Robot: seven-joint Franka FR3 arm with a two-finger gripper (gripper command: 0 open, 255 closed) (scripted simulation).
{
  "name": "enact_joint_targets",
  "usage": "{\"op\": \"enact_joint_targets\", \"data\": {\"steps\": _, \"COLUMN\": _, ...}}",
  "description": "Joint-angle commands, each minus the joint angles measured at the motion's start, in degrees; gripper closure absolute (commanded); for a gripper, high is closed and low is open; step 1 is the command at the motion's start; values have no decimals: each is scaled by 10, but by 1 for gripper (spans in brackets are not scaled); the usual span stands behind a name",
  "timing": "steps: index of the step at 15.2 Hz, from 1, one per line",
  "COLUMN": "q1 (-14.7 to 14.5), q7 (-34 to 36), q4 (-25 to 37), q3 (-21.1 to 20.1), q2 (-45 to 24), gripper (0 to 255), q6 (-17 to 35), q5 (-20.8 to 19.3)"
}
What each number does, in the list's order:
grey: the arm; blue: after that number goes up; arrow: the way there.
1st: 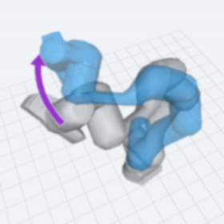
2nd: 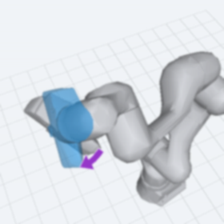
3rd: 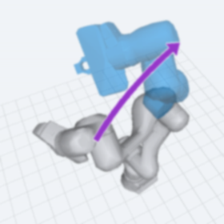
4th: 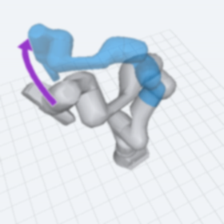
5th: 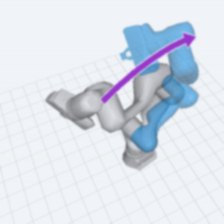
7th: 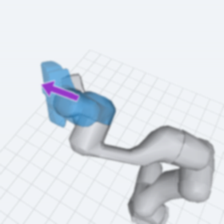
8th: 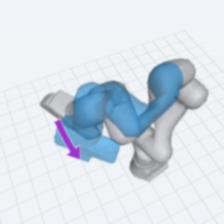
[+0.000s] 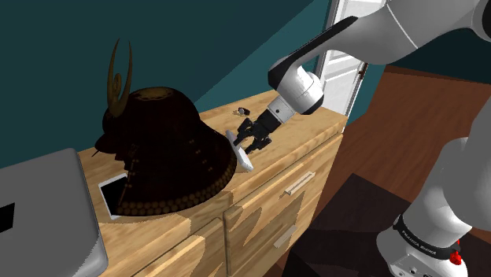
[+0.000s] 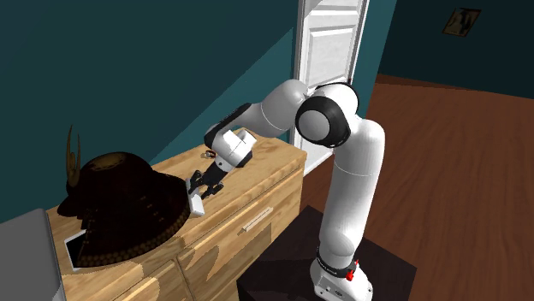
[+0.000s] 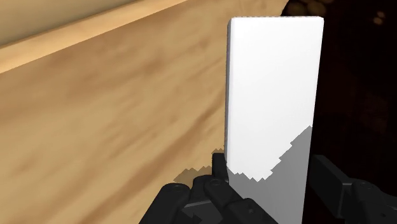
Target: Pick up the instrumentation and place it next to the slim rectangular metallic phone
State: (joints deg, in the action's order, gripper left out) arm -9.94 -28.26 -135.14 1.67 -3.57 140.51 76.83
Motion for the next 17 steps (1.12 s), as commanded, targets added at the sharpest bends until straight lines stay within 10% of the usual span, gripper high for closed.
{"op": "enact_joint_targets", "data": {"steps": 1, "q1": 0, "q7": 9, "q4": -1, "q3": 1, "q2": 6, "gripper": 255, "q6": -1, "q5": -7}}
{"op": "enact_joint_targets", "data": {"steps": 17, "q1": 6, "q7": 148, "q4": 10, "q3": 4, "q2": 94, "gripper": 255, "q6": -39, "q5": -120}}
